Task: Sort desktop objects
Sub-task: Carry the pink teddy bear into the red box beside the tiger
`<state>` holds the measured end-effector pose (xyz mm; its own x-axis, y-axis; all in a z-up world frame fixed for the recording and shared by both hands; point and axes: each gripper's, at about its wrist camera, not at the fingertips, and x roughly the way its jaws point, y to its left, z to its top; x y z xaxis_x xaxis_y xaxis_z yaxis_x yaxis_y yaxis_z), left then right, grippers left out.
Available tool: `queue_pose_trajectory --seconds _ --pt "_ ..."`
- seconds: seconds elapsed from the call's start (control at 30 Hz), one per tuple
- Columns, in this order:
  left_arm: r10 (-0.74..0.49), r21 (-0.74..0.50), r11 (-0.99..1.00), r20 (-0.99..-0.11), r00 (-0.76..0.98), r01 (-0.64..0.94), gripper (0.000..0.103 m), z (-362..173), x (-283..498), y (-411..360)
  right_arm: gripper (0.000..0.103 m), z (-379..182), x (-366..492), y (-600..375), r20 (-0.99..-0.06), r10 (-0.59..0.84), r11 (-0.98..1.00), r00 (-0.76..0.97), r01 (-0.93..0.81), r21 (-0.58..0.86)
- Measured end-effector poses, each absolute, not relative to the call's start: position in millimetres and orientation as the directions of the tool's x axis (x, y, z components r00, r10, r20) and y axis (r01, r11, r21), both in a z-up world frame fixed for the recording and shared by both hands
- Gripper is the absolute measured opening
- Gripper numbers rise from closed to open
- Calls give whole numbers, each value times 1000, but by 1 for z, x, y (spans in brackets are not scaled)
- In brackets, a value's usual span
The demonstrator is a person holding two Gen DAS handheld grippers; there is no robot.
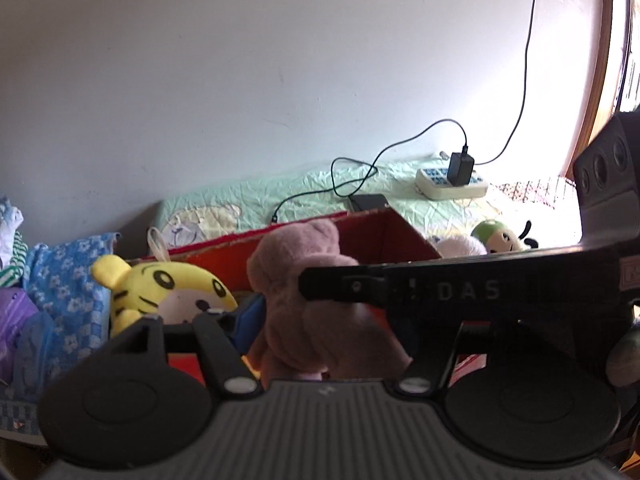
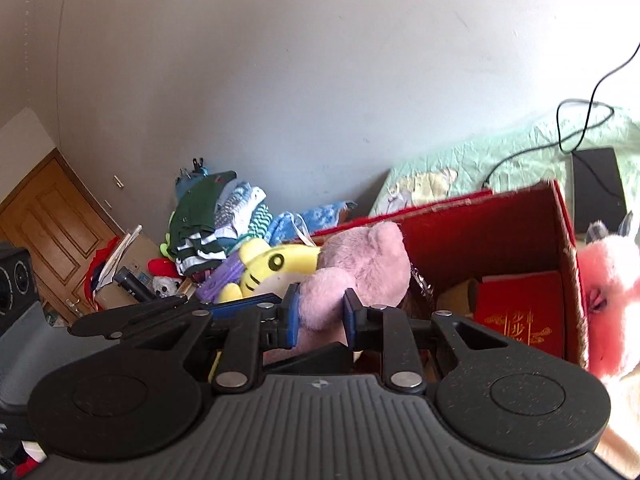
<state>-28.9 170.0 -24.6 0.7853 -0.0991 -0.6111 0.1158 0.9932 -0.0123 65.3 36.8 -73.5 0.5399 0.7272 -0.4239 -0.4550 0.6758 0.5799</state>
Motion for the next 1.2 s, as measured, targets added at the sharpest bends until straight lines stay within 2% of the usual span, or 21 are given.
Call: queue_pose_trajectory --seconds 0.07,0.13,0.2,0.37,0.47,0.5,0.6,0.63,0.67,0.7,0.77,0.93,1.1,1.2 --pt "-80 8 994 -636 767 110 72 -39 -21 169 24 -85 76 38 -456 726 677 515 -413 610" --pt "-98 -31 994 -662 743 104 71 -49 -14 176 24 -94 81 39 -464 736 664 493 -391 638" --pt "-104 -59 994 -678 728 87 75 -57 -12 184 24 -96 78 41 -460 744 655 484 -394 646" --pt "-91 -78 996 -680 728 51 75 -58 -17 194 24 -98 83 48 -434 765 628 476 -397 670" --pt "-63 -67 997 -691 720 23 77 -58 -13 198 25 -105 92 57 -504 729 677 464 -376 632" --pt "-59 -64 998 -702 710 19 82 -62 -11 199 25 -107 94 57 -519 719 688 463 -369 624" --pt "-71 -81 997 -736 673 17 83 -76 -3 198 25 -111 95 53 -528 724 683 445 -354 638" --pt "-62 -72 997 -737 673 14 84 -78 -3 195 28 -112 97 51 -539 718 690 441 -346 636" --pt "-51 -59 998 -736 675 12 85 -79 -3 193 37 -112 98 49 -548 711 697 441 -336 634" --pt "-42 -46 999 -739 673 11 85 -80 -2 190 43 -113 99 46 -555 705 702 442 -325 634" --pt "-32 -31 999 -744 668 14 86 -81 0 187 47 -114 101 39 -557 705 700 440 -305 646" --pt "-46 -46 999 -740 671 18 83 -74 -6 187 45 -103 98 28 -539 700 702 468 -313 640" --pt "-105 -107 993 -708 699 42 82 -59 -26 191 30 -101 104 36 -555 703 705 445 -329 629" --pt "-160 -154 985 -679 716 74 82 -50 -35 194 26 -105 107 43 -583 687 722 433 -319 615"
